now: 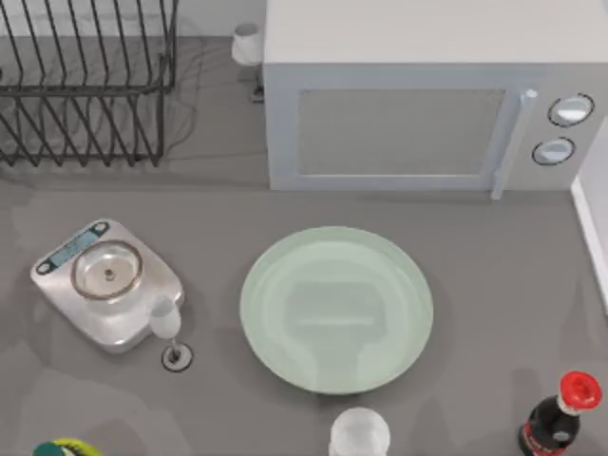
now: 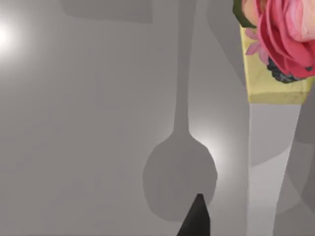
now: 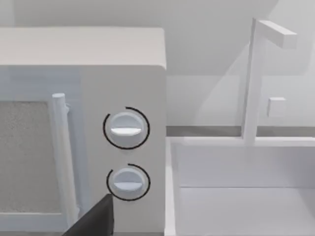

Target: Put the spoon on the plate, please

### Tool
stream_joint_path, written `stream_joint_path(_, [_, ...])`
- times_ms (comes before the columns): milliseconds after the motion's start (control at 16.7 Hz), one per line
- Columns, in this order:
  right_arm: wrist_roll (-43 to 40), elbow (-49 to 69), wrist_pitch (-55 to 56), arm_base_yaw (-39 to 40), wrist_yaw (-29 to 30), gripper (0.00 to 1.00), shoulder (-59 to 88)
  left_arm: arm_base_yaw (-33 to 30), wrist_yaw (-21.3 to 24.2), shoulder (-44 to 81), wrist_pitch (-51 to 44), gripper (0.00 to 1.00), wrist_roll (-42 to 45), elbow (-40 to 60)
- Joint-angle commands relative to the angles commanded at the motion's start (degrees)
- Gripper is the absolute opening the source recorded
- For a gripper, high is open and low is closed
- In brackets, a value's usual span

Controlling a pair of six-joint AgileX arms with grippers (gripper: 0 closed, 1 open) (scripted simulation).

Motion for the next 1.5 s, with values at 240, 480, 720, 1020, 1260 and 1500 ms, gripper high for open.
stream_joint_path(240, [0.00,0.00,0.00,0.00,0.00,1.00,0.00,-11.02,2.54,3.38,-2.00,0.00,3.71,5.51])
stream_joint_path(480, [0.00,0.00,0.00,0.00,0.00,1.00,0.00,-26.20,4.80,9.33,-5.09,0.00,8.04,11.78])
stream_joint_path(720, [0.00,0.00,0.00,0.00,0.00,1.00,0.00,-41.91,4.70,15.67,-6.70,0.00,11.19,18.50])
stream_joint_path(1020, [0.00,0.00,0.00,0.00,0.00,1.00,0.00,-57.38,1.09,22.21,-5.16,0.00,11.03,25.82])
stream_joint_path(1260, [0.00,0.00,0.00,0.00,0.00,1.00,0.00,-63.05,-0.85,25.04,-4.39,0.00,8.79,27.69])
stream_joint_path(1500, [0.00,0.00,0.00,0.00,0.00,1.00,0.00,-62.94,-0.75,24.86,-4.42,0.00,8.86,27.52])
